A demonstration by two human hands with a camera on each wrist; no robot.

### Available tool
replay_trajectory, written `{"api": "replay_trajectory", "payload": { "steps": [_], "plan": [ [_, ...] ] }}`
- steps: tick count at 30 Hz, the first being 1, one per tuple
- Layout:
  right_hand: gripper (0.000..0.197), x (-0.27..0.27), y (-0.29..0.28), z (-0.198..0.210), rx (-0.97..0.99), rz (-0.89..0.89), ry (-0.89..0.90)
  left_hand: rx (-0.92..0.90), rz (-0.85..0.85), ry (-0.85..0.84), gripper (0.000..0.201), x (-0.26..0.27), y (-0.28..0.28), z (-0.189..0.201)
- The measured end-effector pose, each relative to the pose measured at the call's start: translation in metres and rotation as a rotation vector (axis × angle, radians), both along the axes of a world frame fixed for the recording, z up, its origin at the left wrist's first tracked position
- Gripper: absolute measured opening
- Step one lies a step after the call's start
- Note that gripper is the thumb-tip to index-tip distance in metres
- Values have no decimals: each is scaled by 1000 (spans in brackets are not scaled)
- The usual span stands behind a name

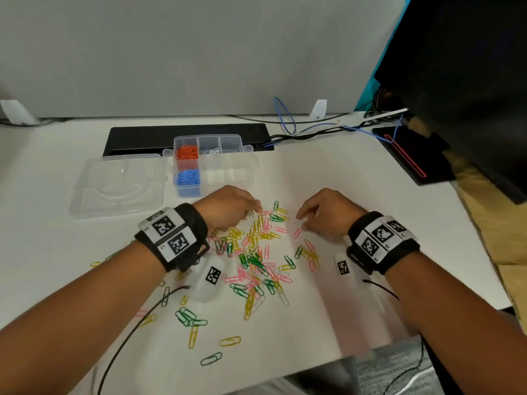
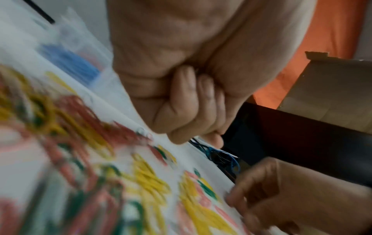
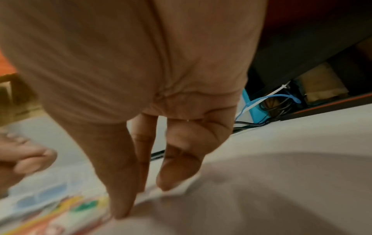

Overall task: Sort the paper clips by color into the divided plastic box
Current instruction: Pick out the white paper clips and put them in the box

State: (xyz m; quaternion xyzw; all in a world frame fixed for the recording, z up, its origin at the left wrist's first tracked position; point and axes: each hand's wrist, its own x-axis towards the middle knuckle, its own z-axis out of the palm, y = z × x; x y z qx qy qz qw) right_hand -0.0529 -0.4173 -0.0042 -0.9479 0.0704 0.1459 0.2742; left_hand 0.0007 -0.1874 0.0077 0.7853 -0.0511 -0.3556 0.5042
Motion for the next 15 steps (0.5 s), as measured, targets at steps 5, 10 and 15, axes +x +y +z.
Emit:
{"api": "replay_trajectory", "payload": {
  "steps": [5,10,15],
  "plan": [
    [21,0,-2,-11,-2,28,-19,-20,73,-65,17,15,29,-2],
    [22,-1,8,-11,245,-55,-148,32,-16,-168,10,8,39,-9],
    [22,13,62,0,495,-47,-202,-91,143,68,30,11,30,-19]
  ]
}}
